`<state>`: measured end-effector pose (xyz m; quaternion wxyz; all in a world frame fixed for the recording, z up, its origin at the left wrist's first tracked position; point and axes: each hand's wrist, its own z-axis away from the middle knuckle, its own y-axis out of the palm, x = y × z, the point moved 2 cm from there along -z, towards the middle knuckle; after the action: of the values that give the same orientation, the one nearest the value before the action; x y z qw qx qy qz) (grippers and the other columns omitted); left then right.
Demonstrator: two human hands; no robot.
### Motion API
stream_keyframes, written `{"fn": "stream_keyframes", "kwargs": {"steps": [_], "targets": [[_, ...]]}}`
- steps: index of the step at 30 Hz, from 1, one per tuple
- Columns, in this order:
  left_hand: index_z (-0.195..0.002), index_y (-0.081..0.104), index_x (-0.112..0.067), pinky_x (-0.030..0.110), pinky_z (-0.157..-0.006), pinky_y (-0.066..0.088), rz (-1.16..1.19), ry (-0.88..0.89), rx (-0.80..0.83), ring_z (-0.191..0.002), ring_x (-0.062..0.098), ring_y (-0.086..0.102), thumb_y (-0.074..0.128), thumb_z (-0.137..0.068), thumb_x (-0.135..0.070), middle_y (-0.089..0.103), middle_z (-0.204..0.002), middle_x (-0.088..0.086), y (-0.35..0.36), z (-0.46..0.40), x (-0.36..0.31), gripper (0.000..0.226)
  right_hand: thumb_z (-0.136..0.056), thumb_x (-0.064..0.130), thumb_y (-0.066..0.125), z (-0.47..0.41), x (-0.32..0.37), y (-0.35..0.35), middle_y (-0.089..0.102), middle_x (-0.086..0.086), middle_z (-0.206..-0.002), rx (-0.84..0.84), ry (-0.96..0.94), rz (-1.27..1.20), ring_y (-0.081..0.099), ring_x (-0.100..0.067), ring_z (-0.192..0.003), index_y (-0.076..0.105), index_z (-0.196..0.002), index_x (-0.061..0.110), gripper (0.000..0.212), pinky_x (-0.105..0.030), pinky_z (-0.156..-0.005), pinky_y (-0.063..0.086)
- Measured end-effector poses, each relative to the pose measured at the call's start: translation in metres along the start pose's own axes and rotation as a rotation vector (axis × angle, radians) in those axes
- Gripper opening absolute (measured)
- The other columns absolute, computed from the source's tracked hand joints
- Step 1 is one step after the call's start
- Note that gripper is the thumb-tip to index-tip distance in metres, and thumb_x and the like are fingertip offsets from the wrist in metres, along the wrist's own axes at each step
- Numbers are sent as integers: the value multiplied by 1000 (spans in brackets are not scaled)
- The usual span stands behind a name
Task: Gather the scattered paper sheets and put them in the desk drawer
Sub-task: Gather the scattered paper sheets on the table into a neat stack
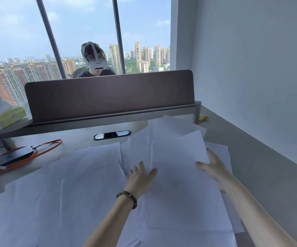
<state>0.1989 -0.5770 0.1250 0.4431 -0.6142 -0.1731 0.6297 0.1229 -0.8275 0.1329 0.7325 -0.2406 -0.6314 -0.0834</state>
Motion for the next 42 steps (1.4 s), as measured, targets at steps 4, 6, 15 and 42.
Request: {"fn": "stream_keyframes", "kwargs": {"steps": [4, 6, 15, 42], "targets": [[-157, 13, -16, 51, -118, 13, -73, -65, 5, -149, 40, 9, 25, -103, -39, 11, -164, 17, 1, -7, 17, 60, -91, 6, 64, -2, 10, -12, 72, 4, -118, -60, -57, -78, 70, -25, -107, 60, -125, 32, 44, -53, -98, 54], [-157, 13, -19, 58, -115, 15, -65, -125, -38, -145, 47, 11, 19, -102, -29, 9, -162, 21, 1, -11, 22, 56, -89, 6, 65, -3, 15, -16, 73, 4, -118, -82, -95, -101, 70, -25, -108, 62, -124, 32, 43, -56, -100, 52], [-153, 24, -29, 65, -117, 2, -97, -163, 32, -150, 46, 4, -13, -74, -72, 25, -160, 23, -8, -21, 28, 98, -93, -4, 59, 10, 43, -30, 74, 3, -111, -140, -188, -237, 71, -19, -98, 64, -115, 27, 38, -36, -84, 55], [-95, 76, 1, 37, -79, 59, 973, 640, -300, -83, 24, 74, 79, -77, 0, 78, -94, 14, -136, 47, -107, 18, -90, -8, 62, 69, 154, -57, 78, 6, -107, -172, -597, -413, 73, -18, -103, 67, -117, 23, 41, -36, -91, 56]]}}
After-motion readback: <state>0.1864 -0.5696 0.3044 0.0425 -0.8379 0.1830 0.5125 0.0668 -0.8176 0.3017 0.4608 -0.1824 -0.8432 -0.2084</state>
